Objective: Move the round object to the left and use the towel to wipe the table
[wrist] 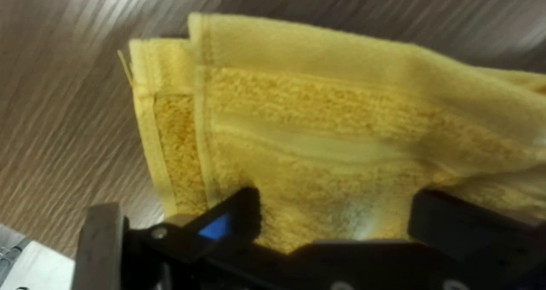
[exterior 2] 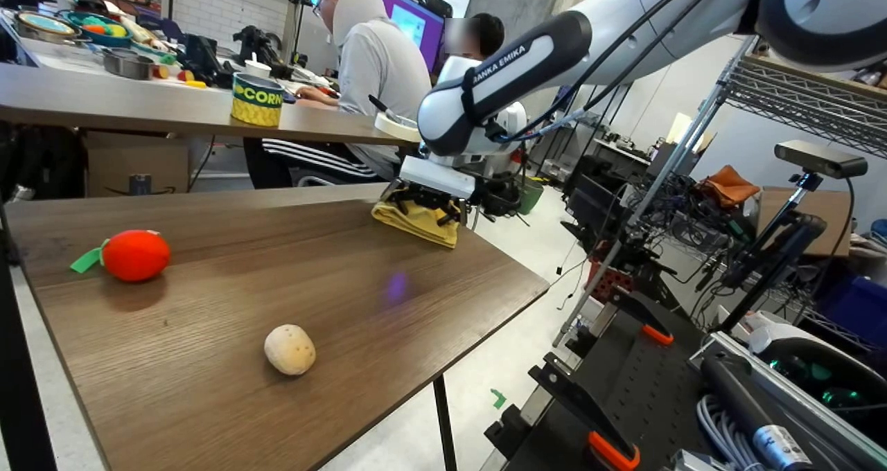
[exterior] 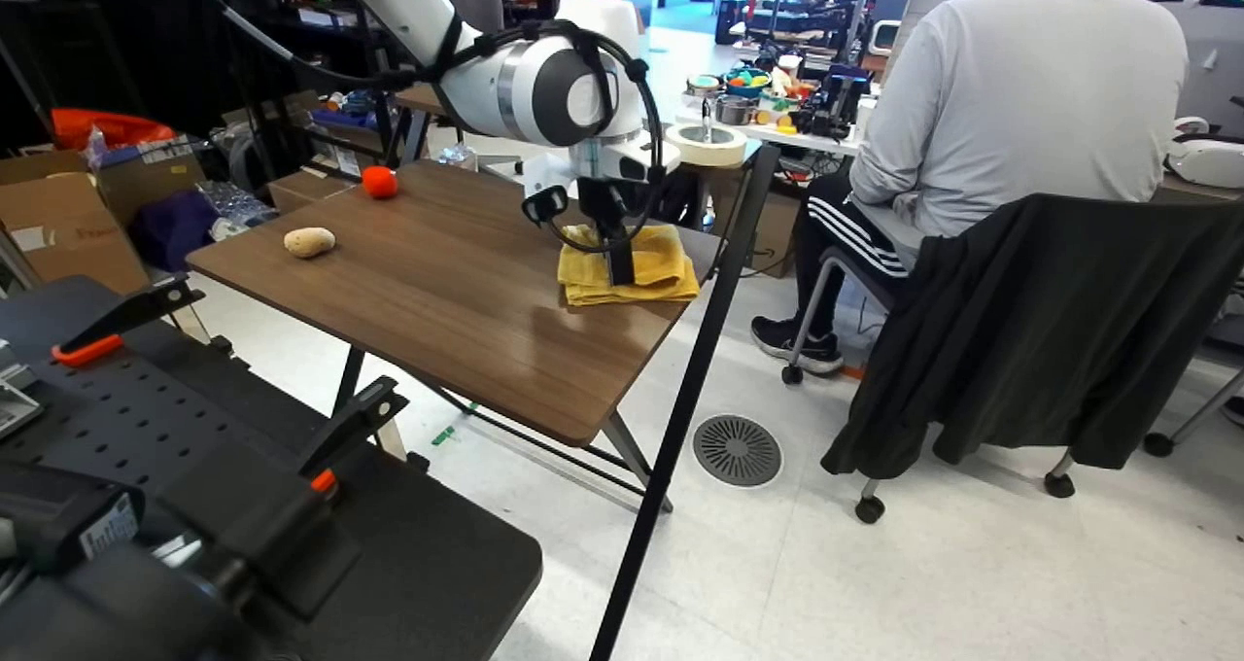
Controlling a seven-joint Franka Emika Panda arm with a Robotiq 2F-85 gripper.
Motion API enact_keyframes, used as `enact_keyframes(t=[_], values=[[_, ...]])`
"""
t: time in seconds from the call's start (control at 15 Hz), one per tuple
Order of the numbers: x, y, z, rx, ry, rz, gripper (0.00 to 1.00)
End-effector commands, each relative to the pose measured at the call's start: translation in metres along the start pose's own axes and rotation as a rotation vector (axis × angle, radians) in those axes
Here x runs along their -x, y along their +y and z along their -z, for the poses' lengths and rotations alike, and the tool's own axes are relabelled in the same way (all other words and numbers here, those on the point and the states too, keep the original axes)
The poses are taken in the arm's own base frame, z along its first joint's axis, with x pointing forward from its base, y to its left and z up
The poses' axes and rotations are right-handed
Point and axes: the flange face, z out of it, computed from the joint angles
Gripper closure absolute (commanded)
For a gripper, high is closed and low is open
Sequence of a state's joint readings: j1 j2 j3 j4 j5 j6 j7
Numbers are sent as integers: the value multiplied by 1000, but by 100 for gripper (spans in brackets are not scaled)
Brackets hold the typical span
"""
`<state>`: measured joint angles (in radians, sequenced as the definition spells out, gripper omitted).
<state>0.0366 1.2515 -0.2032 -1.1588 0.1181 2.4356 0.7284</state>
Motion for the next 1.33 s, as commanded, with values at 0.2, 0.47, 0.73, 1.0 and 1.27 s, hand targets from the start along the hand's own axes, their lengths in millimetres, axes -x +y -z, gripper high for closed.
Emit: enact_keyframes(t=[0.2, 0.47, 0.73, 1.0, 1.27], values=[[132, -114, 11, -53, 22, 303, 0], [168, -131, 8, -23, 13, 357, 0], [161, -79, -2, 64, -25, 331, 0], [159, -24, -6, 180, -47, 302, 0], [179, 1, -1, 207, -66, 379, 0]])
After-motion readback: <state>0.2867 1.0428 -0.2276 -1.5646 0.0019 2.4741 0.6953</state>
